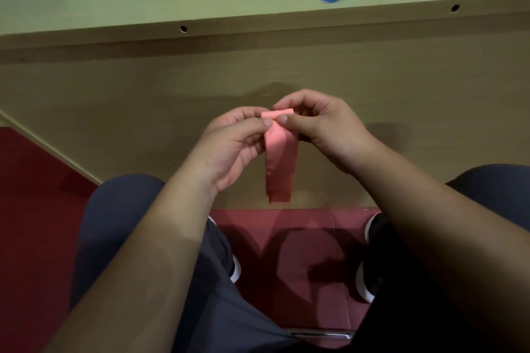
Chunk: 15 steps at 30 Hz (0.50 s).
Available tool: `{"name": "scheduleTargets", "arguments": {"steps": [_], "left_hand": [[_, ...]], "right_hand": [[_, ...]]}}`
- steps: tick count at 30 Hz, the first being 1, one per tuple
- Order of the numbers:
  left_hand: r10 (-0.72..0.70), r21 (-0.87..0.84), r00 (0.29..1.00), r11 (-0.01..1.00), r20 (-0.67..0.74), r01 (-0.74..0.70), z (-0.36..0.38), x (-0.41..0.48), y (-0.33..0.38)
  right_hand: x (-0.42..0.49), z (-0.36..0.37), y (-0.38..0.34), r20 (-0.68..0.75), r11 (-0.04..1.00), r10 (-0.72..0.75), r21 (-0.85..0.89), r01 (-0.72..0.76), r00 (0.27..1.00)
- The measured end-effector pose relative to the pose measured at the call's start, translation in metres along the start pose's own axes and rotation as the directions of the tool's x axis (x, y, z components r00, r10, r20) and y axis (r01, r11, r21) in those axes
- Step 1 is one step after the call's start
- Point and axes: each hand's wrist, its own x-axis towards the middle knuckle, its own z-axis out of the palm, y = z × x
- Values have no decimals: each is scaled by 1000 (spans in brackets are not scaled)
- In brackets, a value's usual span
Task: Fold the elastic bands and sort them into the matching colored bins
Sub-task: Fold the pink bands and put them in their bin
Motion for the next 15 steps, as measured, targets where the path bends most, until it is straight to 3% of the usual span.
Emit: {"name": "scheduleTargets", "arguments": {"steps": [5,10,15], "left_hand": [[50,-2,998,999,-29,-50,0,0,-2],[107,7,994,994,-37,-107,-3,0,0],[137,12,990,991,-43,-136,-4,0,1]], "right_hand": [[-1,0,-2,17,1000,9,-3,-9,1000],[-2,4,-2,80,990,34,132,-45,996],[-3,4,-3,26,1000,2,-6,-1,1000]]}}
